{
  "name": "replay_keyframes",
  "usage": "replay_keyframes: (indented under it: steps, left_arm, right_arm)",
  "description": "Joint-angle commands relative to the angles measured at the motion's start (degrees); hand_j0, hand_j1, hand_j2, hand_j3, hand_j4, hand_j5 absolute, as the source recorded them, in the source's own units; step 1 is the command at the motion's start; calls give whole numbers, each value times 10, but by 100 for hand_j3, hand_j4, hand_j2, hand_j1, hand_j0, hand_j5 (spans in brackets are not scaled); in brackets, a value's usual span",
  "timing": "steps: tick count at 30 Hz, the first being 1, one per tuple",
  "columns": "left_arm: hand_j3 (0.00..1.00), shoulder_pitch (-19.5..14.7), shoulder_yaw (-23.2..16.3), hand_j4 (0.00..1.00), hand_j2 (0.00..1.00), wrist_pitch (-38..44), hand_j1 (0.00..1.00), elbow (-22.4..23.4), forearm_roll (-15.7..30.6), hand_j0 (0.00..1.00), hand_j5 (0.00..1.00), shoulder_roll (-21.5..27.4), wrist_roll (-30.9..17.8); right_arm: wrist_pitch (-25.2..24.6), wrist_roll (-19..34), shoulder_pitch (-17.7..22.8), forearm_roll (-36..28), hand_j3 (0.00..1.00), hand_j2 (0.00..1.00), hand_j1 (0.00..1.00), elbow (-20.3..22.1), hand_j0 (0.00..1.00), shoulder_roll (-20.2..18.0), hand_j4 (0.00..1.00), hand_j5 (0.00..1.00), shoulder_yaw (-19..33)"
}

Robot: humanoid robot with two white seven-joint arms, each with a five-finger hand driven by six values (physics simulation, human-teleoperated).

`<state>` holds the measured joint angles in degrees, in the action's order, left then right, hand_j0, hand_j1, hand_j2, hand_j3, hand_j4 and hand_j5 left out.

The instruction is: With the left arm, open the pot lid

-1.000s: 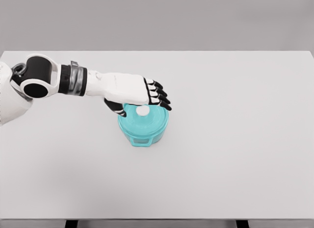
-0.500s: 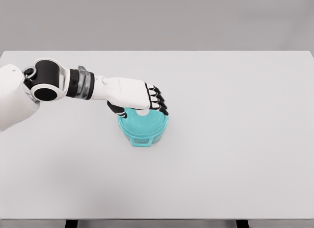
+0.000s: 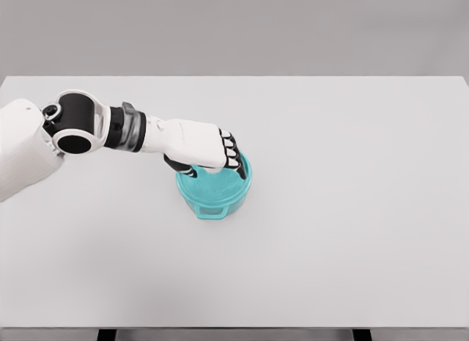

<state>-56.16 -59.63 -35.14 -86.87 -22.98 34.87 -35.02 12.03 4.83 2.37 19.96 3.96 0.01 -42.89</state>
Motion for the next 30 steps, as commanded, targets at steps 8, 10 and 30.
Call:
replay_keyframes:
  steps: [8,10,30]
  left_arm:
    - [73,1,0,73,73,1,73,0,2,73,73,2,0]
    - [71,1,0,71,71,1,71,0,2,71,71,2,0]
    - [54,0,0,54,54,1,54,-1,3,54,54,6,0]
  right_arm:
    - [0,0,0,0,100,100,100,0,100,0,100,100,0]
    - [0,0,0,0,100,100,100,1,100,0,100,100,0]
    - [0,0,0,0,100,100,100,1,100,0,100,100,0]
